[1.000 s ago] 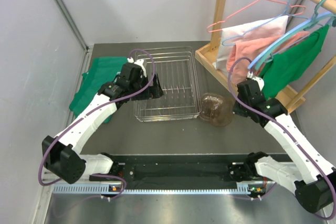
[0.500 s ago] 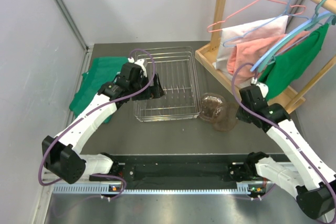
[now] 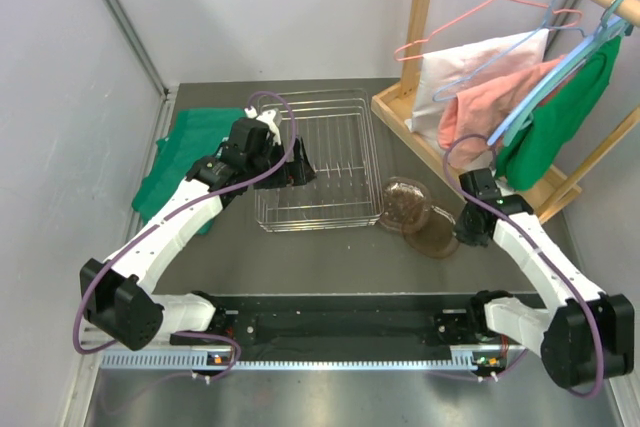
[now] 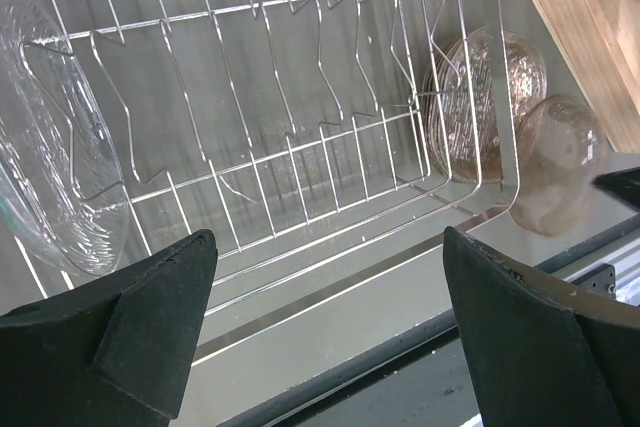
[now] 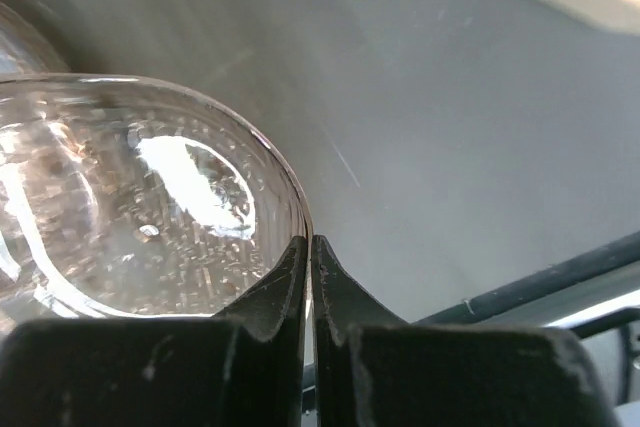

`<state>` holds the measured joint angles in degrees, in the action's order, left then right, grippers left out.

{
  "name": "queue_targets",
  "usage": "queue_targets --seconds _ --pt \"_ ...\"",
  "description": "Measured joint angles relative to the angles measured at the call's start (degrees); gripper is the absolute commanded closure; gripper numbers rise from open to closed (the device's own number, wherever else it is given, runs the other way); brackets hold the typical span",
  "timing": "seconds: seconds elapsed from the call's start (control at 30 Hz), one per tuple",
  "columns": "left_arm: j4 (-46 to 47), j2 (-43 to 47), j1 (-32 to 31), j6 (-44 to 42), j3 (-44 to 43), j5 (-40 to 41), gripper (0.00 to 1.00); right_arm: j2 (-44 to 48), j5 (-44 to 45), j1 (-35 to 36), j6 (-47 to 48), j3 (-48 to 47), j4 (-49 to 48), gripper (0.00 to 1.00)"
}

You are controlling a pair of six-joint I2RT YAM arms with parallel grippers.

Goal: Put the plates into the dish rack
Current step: Pick up the plate at the center of the board.

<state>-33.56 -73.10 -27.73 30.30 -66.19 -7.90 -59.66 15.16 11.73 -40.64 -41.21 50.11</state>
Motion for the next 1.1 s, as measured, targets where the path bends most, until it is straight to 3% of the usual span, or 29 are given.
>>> queue_targets --seconds 0.3,0.43,0.9,0.97,1.03,1.1 --pt "0.4 0.0 0.0 0.0 1.1 -0.1 0.01 -4.4 -4.3 -2.7 1.0 3.7 -5.9 1.0" --pt "0.6 0.0 0.0 0.0 1.2 -0.2 0.01 -5.3 -5.4 -3.1 1.7 4.9 -8.3 0.92" --pt "0.6 0.0 0.0 0.0 1.4 -0.2 0.01 -8.8 -7.7 -3.2 2.1 6.8 -14.0 0.81" --pt "0.6 0.0 0.0 0.0 1.6 -0.2 0.01 -8.6 -7.5 -3.2 2.2 6.8 -13.7 0.79" --pt "0.6 0.0 0.0 0.0 1.6 -0.2 0.01 -7.8 -7.2 -3.3 2.6 6.7 -13.0 0.65" --pt "0.6 0.0 0.0 0.0 1.7 -0.2 0.01 -5.4 -6.9 -3.3 3.0 6.5 -12.0 0.61"
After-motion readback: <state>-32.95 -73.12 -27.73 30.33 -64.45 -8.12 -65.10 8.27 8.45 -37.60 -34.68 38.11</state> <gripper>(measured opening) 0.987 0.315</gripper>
